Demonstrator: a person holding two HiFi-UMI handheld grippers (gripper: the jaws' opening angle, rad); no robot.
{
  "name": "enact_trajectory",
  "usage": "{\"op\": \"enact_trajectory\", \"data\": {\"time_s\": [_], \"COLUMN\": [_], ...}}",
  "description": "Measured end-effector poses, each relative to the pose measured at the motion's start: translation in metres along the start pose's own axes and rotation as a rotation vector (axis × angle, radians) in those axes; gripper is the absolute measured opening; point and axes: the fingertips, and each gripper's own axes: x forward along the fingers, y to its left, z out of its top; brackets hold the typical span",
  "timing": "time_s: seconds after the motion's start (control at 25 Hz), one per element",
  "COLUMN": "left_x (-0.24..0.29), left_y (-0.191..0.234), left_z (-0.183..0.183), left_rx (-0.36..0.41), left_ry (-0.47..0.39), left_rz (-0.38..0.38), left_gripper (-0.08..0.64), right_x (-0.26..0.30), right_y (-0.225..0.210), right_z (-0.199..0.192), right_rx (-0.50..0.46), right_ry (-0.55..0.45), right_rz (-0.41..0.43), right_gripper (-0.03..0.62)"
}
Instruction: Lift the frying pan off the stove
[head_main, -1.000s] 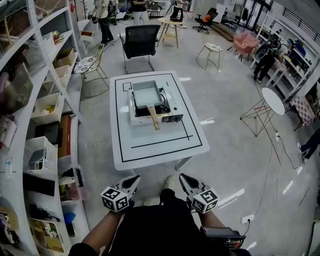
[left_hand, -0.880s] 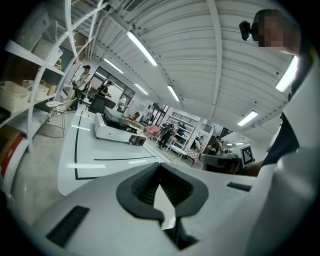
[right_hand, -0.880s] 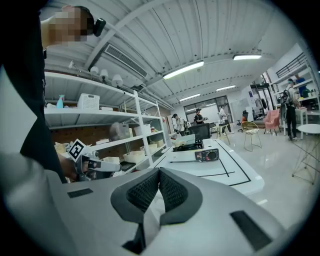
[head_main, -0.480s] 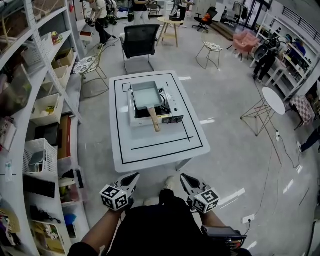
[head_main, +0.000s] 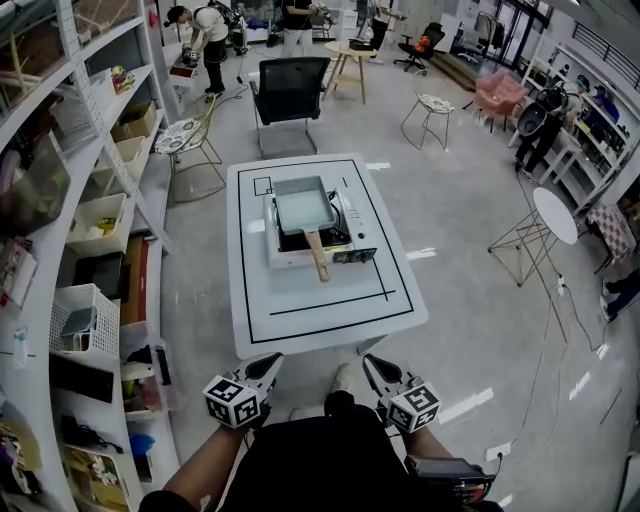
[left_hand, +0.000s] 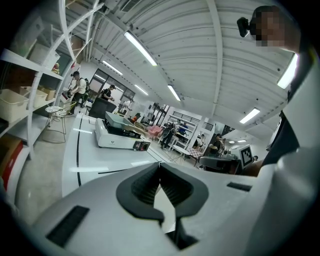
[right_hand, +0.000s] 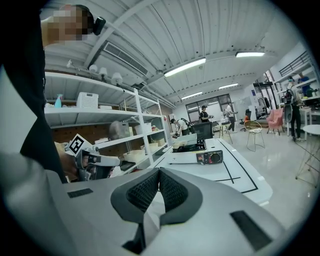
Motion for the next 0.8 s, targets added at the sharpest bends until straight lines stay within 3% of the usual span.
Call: {"op": "enact_trajectory", "data": {"time_s": [0.48, 0.8], "left_x": [0.02, 0.047], "left_y": [0.02, 0.046], "left_z": [0.016, 0.036], "left_rx": [-0.027, -0.061], "left_ry": [0.009, 0.012], "left_rz": [0.011, 0.063], "left_gripper": [0.009, 0.009], "right_x": [0.019, 0.049], "right_y": [-0.024, -0.058], "right_z": [-0.005, 0.012], "right_rx": [0.015, 0.033], "right_ry": [0.008, 0.0], "right_rz": [0.013, 0.031], "right_gripper": [0.025, 0.025]}}
